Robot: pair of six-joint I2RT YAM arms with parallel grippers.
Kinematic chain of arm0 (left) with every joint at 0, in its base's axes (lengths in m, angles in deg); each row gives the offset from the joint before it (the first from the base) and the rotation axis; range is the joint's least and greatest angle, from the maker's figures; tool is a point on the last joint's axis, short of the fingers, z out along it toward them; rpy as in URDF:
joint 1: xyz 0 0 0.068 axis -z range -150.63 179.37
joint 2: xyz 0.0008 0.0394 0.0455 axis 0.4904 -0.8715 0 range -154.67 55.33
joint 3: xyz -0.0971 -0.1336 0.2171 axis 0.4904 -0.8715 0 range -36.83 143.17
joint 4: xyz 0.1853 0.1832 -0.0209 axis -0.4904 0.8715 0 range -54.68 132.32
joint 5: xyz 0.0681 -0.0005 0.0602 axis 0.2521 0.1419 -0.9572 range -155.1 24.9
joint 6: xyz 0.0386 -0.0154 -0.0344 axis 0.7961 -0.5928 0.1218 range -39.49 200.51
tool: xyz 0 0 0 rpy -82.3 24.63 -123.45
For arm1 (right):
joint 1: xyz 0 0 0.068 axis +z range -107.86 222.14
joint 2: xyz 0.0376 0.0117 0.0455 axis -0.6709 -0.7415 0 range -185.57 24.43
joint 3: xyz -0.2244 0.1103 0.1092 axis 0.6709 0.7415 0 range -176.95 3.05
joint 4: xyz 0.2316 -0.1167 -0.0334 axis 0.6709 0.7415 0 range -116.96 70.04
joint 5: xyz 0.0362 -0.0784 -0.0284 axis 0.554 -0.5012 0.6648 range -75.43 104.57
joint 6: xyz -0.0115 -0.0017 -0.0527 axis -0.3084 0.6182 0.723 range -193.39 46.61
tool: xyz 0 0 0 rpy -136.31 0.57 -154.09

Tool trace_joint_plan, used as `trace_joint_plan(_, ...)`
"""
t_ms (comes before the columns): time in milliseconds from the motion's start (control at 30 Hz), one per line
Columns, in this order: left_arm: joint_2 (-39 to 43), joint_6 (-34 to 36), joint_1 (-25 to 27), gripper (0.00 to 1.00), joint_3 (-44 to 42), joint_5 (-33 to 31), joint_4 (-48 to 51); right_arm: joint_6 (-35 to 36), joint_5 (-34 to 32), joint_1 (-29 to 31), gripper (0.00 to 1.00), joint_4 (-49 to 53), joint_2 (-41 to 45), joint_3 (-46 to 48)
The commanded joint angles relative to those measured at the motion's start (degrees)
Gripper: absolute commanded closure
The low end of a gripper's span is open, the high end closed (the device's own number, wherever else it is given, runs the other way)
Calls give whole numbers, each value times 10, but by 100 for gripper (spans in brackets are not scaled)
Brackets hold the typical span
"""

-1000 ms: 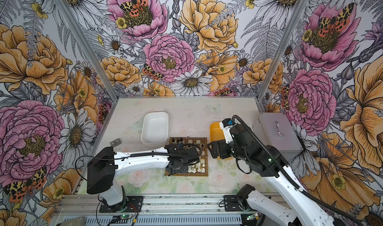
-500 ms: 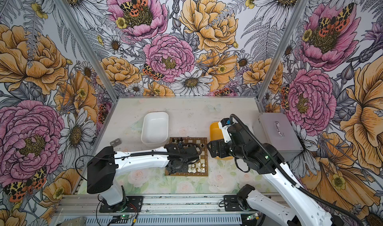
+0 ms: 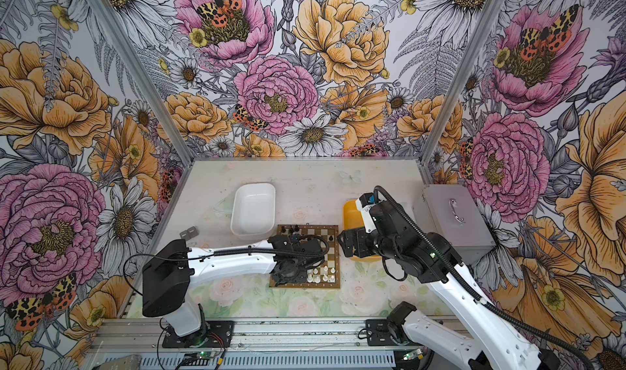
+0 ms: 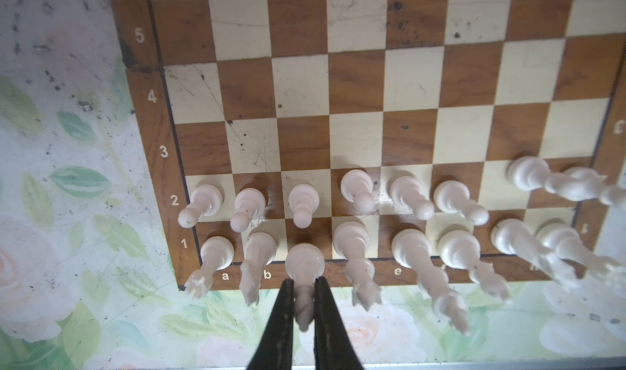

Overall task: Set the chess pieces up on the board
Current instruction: 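Lower the white piece onto the empty near-rank square and open the left gripper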

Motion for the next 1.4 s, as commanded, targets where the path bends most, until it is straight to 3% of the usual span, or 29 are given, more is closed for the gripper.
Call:
trace_joint_plan(0, -12, 9, -6, 88, -4, 9, -13, 0, -9, -2, 0, -2, 4, -12)
trace_joint_plan(1367, -17, 26, -14, 85, 4, 11, -14, -1, -10, -1, 0, -1, 6, -14)
